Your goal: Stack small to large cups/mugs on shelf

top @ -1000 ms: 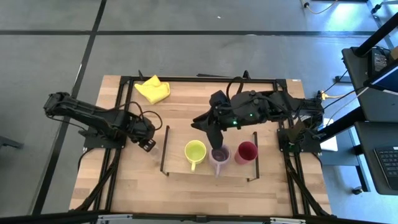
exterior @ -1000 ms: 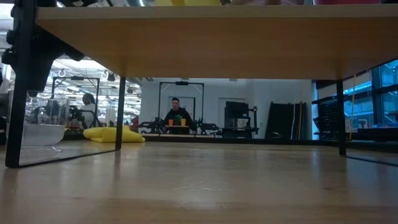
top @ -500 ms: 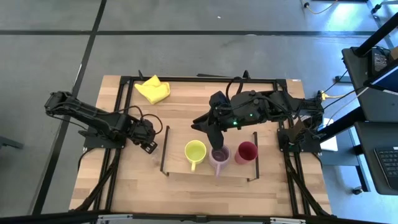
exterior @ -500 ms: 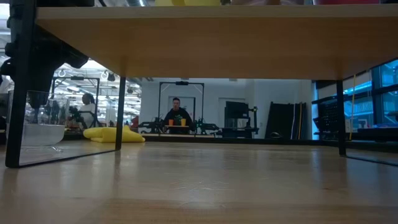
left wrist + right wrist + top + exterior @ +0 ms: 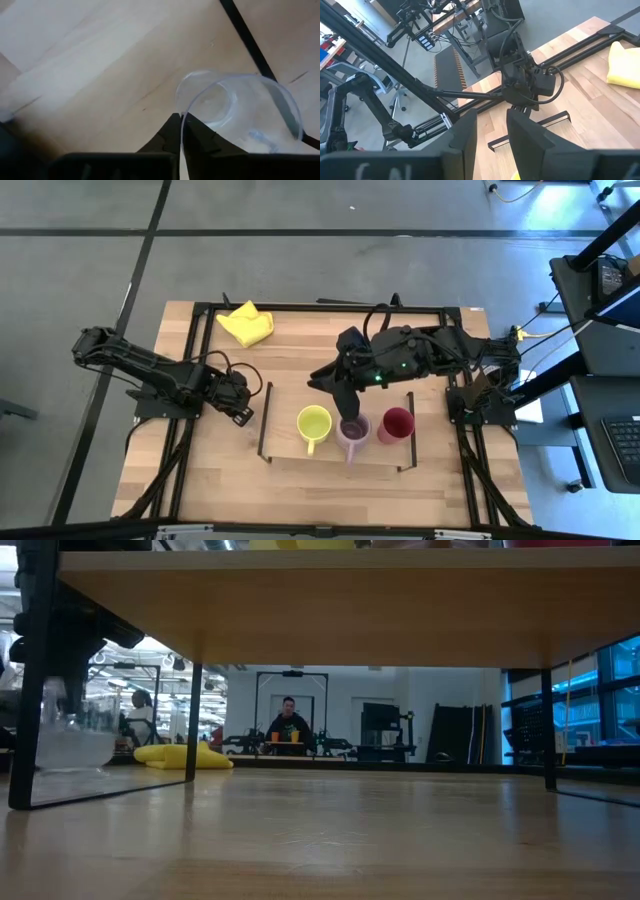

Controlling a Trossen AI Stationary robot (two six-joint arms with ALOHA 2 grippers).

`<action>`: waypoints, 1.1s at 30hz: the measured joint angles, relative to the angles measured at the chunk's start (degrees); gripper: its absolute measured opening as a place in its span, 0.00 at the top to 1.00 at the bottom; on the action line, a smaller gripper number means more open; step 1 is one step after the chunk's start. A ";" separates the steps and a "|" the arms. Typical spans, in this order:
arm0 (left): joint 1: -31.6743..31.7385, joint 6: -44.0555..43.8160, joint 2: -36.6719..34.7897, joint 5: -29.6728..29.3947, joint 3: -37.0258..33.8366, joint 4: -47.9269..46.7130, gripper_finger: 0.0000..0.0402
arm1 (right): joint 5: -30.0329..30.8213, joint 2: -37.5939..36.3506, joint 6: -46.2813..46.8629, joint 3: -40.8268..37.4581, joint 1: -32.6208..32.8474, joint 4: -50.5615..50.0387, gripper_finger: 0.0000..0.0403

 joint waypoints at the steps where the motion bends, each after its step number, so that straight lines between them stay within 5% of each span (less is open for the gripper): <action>1: 0.02 0.09 0.00 -0.28 0.00 -0.01 0.99 | 0.00 0.00 0.02 0.00 0.00 -0.02 0.73; 14: 0.01 3.85 0.00 -1.09 3.79 -3.35 1.00 | 1.10 0.00 0.07 0.00 -0.67 -0.50 0.73; 26: 0.00 7.86 0.58 -5.37 33.10 -27.19 1.00 | 2.54 0.02 -0.38 0.00 -4.08 -3.11 0.73; 33: -2.30 12.89 9.41 -9.93 54.49 -34.56 1.00 | 2.51 -0.02 -1.93 -0.02 -5.19 -3.80 0.73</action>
